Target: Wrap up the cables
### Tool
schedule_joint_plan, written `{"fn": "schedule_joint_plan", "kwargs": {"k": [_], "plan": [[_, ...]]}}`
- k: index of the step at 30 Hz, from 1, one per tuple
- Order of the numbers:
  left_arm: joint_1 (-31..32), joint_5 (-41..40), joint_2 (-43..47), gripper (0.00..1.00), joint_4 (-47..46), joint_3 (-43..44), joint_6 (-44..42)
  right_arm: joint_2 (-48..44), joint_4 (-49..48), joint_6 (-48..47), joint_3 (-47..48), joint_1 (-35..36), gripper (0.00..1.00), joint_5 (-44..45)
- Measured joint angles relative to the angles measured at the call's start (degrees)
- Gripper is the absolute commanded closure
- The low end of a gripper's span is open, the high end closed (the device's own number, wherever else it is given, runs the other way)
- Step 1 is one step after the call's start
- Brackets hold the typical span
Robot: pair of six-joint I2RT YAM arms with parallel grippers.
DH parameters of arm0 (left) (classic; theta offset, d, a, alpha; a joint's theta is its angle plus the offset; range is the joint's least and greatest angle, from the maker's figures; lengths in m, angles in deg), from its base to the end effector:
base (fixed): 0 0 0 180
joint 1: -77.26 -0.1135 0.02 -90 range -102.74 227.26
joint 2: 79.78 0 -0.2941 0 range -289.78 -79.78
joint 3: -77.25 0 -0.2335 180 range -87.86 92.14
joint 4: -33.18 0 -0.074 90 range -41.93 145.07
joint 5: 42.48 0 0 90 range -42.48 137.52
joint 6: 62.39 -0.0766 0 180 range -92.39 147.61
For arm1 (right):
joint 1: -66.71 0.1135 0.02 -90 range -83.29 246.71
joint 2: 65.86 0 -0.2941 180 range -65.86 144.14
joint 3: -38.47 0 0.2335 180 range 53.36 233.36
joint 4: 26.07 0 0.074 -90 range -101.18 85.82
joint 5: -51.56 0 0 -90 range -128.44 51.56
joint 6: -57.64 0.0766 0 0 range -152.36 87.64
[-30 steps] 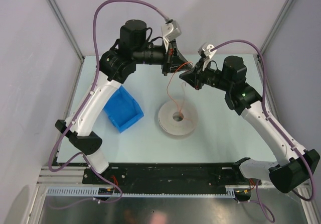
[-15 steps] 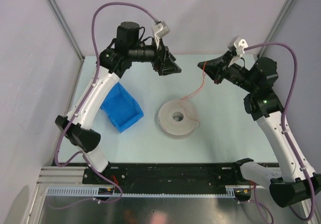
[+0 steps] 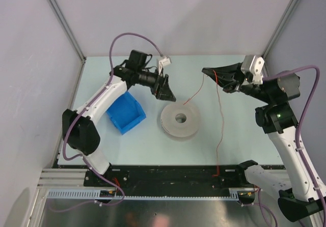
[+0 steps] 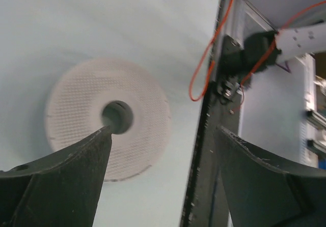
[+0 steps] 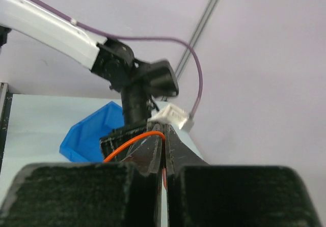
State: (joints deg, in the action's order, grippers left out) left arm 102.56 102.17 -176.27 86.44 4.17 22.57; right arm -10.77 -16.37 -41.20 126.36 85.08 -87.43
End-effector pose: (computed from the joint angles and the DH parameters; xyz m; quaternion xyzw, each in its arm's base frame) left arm 0.3075 -0.2145 0.3676 0.3903 0.7378 -0.4767 0.2759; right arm 0.1358 0.1060 0.5299 -0.4542 0.4061 0.2908 0.7377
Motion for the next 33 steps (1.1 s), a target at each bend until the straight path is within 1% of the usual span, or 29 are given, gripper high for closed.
{"fn": "schedule_joint_plan", "kwargs": {"k": [4, 9, 16, 24, 25, 26, 29, 32, 33], "plan": [[2.95, 4.13, 0.0, 0.11, 0.11, -4.37, 0.76, -1.36, -0.85, -2.47, 0.0, 2.29, 1.0, -0.92], [5.38, 8.96, 0.0, 0.11, -0.17, -5.25, 1.03, -1.64, -1.14, -3.74, 0.0, 5.09, 1.0, -1.07], [7.3, 11.63, -0.07, 0.18, -0.85, -5.25, 0.2, -1.4, -1.7, -3.85, 0.0, 7.48, 1.0, -1.03], [9.49, 13.14, -1.42, 0.3, -1.64, -5.22, -0.48, -0.9, -2.97, -3.21, 0.0, 9.07, 1.0, -1.01], [9.84, 13.35, -1.73, 0.33, -1.84, -5.22, -0.52, -0.79, -3.1, -3.21, 0.0, 9.18, 1.0, -1.01], [10.08, 13.6, -2.03, 0.4, -1.92, -5.18, -0.52, -0.72, -3.21, -3.21, 0.0, 9.27, 1.0, -1.01], [10.47, 14.27, -2.82, 0.63, -2.12, -4.96, -0.35, -0.48, -3.28, -3.23, 0.0, 9.42, 1.0, -0.98], [10.58, 14.62, -2.99, 0.91, -2.34, -4.9, -0.42, -0.39, -3.26, -3.23, 0.0, 9.44, 1.0, -0.92], [10.56, 14.67, -2.99, 0.95, -2.49, -4.79, -0.37, -0.37, -3.23, -3.23, 0.0, 9.44, 1.0, -0.83]]}}
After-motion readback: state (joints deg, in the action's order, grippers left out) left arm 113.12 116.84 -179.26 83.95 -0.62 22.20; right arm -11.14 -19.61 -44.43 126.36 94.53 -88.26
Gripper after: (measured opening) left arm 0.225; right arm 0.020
